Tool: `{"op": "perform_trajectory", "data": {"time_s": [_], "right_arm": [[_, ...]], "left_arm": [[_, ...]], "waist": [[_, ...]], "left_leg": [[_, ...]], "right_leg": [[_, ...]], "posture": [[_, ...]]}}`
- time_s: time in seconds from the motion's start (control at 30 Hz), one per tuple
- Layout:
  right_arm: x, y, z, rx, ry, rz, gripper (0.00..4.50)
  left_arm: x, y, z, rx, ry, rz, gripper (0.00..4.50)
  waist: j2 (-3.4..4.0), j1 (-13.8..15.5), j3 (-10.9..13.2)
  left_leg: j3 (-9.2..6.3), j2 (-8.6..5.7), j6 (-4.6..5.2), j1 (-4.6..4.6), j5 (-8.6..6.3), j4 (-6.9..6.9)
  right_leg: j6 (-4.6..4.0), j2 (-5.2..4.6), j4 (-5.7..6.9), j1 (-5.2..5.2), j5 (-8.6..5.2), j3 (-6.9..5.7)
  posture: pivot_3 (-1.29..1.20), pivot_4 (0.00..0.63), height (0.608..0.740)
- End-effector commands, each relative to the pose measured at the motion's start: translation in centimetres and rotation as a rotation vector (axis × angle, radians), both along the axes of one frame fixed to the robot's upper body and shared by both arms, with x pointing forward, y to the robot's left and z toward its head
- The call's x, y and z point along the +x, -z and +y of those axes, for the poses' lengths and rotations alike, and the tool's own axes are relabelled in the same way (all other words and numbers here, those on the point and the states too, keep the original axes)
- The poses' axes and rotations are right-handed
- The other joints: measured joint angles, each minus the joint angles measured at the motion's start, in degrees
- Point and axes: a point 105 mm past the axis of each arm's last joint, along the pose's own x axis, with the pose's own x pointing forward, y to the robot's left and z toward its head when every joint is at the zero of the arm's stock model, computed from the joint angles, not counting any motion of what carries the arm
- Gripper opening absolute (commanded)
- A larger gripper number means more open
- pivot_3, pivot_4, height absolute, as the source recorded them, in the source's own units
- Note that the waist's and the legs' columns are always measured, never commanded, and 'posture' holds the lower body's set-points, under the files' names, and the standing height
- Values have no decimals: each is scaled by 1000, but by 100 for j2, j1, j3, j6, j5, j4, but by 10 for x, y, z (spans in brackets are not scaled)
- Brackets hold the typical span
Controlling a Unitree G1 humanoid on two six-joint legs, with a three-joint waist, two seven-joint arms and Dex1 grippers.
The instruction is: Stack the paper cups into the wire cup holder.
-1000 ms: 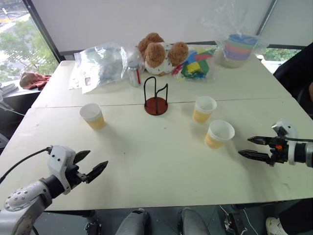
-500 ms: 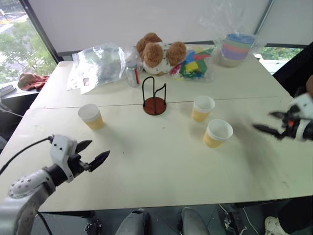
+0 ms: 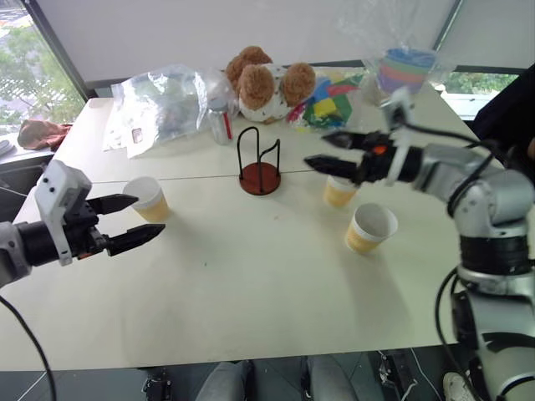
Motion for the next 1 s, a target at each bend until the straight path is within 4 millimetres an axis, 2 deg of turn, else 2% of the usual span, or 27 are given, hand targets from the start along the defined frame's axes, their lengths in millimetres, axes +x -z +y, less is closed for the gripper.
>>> {"op": "perform_trajectory", "data": {"time_s": [0.03, 0.2, 0.33, 0.53, 0.7, 0.8, 1.0], "right_arm": [[3, 22, 36, -12, 51, 37, 4429], [19, 34, 64, 2, 122, 78, 4429], [39, 47, 85, -23, 198, 86, 4429], [61, 52, 99, -23, 243, 65, 4429], [89, 55, 115, -39, 335, 6, 4429], [94, 52, 120, -23, 341, -28, 3547], [94, 49, 129, -31, 336, -92, 479]], "left_arm": [[-9, -12, 0, -11, -23, -62, 4500], [-13, -7, -3, -24, -52, -69, 4500], [-16, -3, -5, -32, -77, -83, 4500], [-15, 0, -6, -39, -109, -106, 4500], [-14, 3, -4, -34, -129, -115, 4500], [-13, 2, -4, -39, -133, -122, 4500], [-12, 5, -7, -44, -141, -133, 4500]], "waist": [[-5, -42, -3], [-4, -60, -3], [-8, -74, -6], [-8, -80, -7], [-9, -180, -7], [-9, -210, -7], [-10, -235, -8]], "left_leg": [[1, 1, 0, 4, 0, 0], [7, 8, -19, 15, 11, -2], [4, 11, -28, 16, 17, -1], [5, 12, -30, 17, 19, -1], [9, 14, -36, 18, 23, -2], [5, 17, -37, 18, 23, -4], [7, 16, -38, 18, 23, -3]], "right_leg": [[-2, 1, 1, 2, 2, 1], [-15, 13, 19, -6, 10, 12], [-22, 19, 27, -8, 15, 12], [-24, 21, 32, -12, 16, 12], [-25, 27, 40, -17, 16, 15], [-26, 37, 47, -20, 16, 16], [-26, 38, 72, -32, 16, 21]], "posture": [[0, 150, 740], [0, 150, 740], [0, 150, 740], [0, 150, 740], [0, 150, 740], [0, 150, 740], [0, 150, 740]]}}
